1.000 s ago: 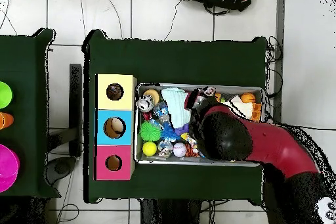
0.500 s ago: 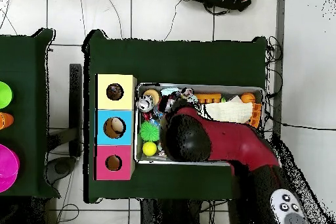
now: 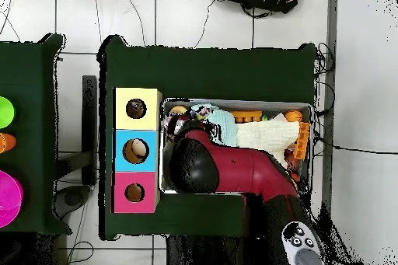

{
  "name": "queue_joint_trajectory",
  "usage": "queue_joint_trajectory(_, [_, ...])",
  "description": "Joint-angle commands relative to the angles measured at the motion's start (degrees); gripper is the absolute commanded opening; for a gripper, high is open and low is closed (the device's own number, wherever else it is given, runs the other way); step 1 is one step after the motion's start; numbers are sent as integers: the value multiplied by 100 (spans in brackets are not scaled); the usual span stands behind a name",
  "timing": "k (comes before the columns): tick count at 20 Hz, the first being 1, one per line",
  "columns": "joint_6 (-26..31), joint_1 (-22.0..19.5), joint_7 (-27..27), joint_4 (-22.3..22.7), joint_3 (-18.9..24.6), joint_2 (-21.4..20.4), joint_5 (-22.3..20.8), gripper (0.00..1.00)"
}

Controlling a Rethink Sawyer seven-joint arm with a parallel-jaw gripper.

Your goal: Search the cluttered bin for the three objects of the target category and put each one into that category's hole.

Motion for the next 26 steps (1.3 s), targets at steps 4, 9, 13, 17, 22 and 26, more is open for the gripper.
queue_joint_trajectory(4, [166,433,1711,432,-738,-92,934,0])
queue_joint_trajectory(9, [224,825,1742,402,-1044,-123,1289,0])
queue_joint_trajectory(13, [1036,1784,2198,-169,-1905,-175,1455,0])
queue_joint_trajectory(17, [1048,2252,2338,-498,-2320,157,1739,0])
queue_joint_trajectory(22, [618,2819,2617,-783,-2726,793,2104,0])
queue_joint_trajectory(26, [457,3045,2713,-949,-2918,1104,2297,0])
